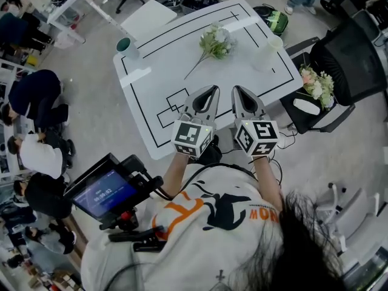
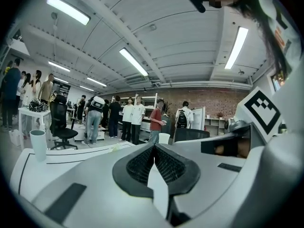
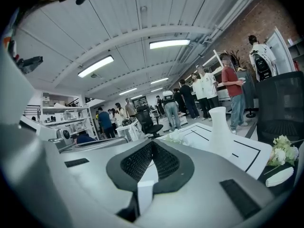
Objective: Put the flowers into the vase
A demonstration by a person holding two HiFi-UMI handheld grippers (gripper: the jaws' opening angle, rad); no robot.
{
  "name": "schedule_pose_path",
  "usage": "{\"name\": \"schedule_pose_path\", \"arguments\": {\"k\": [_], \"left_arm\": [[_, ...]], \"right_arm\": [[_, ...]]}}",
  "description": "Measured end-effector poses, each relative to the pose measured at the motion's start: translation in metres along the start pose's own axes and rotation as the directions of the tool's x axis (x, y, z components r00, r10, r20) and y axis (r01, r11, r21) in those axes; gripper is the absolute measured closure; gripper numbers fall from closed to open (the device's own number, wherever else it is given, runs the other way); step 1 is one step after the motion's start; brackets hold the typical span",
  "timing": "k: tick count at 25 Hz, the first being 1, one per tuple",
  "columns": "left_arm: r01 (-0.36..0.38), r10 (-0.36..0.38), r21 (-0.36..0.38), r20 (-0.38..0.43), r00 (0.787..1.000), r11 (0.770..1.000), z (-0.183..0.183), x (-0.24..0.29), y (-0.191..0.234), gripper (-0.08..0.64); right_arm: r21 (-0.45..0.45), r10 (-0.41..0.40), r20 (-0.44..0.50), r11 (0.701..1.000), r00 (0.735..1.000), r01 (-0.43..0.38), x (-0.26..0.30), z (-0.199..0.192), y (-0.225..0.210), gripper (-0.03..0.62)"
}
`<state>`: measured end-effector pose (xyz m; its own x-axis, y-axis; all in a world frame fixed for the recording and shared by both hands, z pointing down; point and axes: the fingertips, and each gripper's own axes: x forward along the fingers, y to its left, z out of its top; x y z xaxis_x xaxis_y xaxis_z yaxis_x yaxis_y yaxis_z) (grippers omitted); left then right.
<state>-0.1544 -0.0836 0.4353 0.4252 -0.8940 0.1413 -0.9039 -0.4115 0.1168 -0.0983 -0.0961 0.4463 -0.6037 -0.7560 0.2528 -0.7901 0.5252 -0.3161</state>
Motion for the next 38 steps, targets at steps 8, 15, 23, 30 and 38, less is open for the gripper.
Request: {"name": "schedule_pose_path", "arguments": {"k": [8,15,23,30,38], "left_arm": [[0.020,-0.021,-0.022,-0.043,0.999,1.000,-0.014,0.033,0.053,0.549],[0.037,-0.044,-0.071,-0.095,0.995,0.997,-0.035,0.055,0.084,0.549],[0.068,-0.073,-0.033,-0.192,0.979,0.997,-0.073,0.087,0.116,0.482],[0.145,-0.110,0.083,-0.329,0.938,0.986,-0.115,0.127,0.143,0.397],[0.223,-0.119,0.168,-0.479,0.870,0.960,-0.163,0.160,0.162,0.354]], "right_arm": [[0.018,-0.032,-0.052,0.999,0.998,0.033,0.055,-0.006,-0.005,0.580],[0.035,-0.052,-0.107,0.998,0.993,0.057,0.086,-0.019,-0.017,0.580],[0.059,-0.064,-0.189,0.995,0.980,0.077,0.105,-0.048,-0.031,0.580],[0.031,-0.065,-0.249,0.997,0.966,0.075,0.114,-0.069,-0.039,0.580],[0.059,-0.063,-0.304,0.995,0.951,0.084,0.119,-0.093,-0.041,0.580]]}}
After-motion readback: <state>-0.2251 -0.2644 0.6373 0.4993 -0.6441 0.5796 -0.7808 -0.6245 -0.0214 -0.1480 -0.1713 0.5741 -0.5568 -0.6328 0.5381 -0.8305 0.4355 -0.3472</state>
